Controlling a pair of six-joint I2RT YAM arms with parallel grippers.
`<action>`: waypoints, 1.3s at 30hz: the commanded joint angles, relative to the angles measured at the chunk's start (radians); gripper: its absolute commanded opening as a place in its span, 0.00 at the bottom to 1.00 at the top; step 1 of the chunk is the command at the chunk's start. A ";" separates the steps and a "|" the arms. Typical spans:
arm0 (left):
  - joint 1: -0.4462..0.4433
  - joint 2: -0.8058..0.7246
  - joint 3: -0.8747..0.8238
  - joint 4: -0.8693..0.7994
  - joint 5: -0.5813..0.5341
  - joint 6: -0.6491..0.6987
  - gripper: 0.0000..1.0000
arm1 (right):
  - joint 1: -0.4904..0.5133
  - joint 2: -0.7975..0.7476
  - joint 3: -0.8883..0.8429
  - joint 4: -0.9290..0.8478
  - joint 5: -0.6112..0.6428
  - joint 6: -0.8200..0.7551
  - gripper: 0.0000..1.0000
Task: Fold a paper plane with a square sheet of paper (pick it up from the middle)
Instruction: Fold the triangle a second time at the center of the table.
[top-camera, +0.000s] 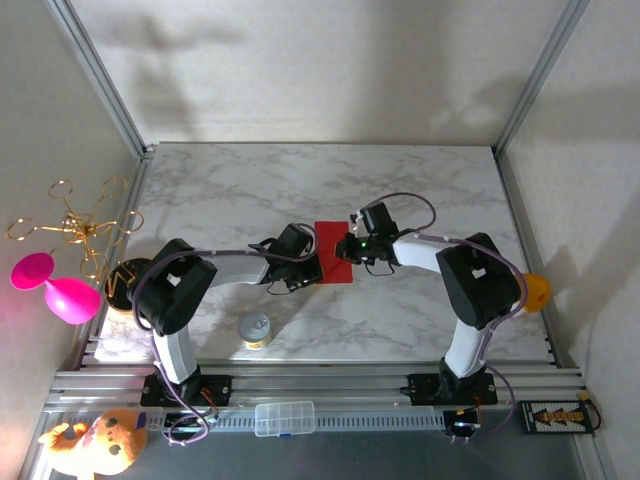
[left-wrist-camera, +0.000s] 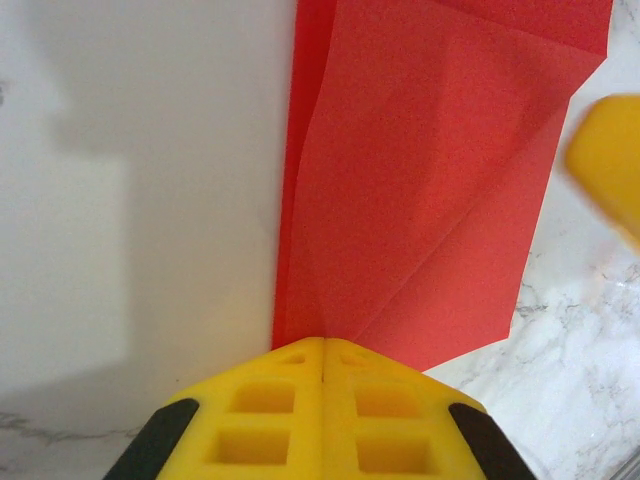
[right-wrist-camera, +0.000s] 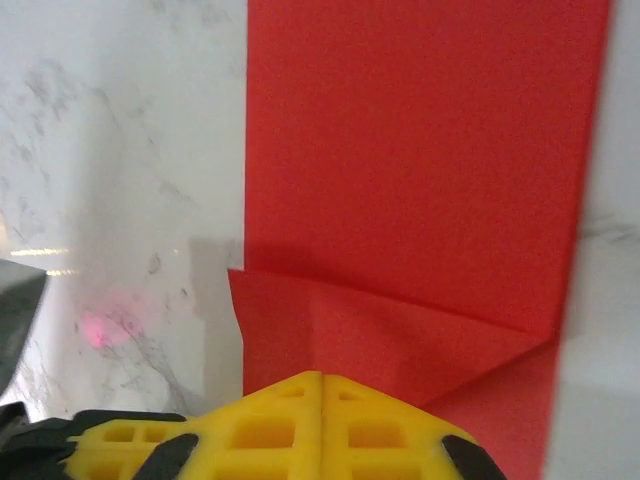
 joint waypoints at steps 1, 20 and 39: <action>0.012 0.045 -0.022 -0.157 -0.036 0.023 0.00 | 0.009 0.054 0.037 -0.003 -0.014 0.025 0.05; 0.009 0.051 0.142 -0.073 0.007 0.011 0.05 | 0.008 0.124 0.058 -0.144 0.060 0.098 0.04; 0.003 0.033 -0.016 -0.194 -0.002 0.124 0.02 | 0.008 0.155 0.064 -0.203 0.098 0.138 0.04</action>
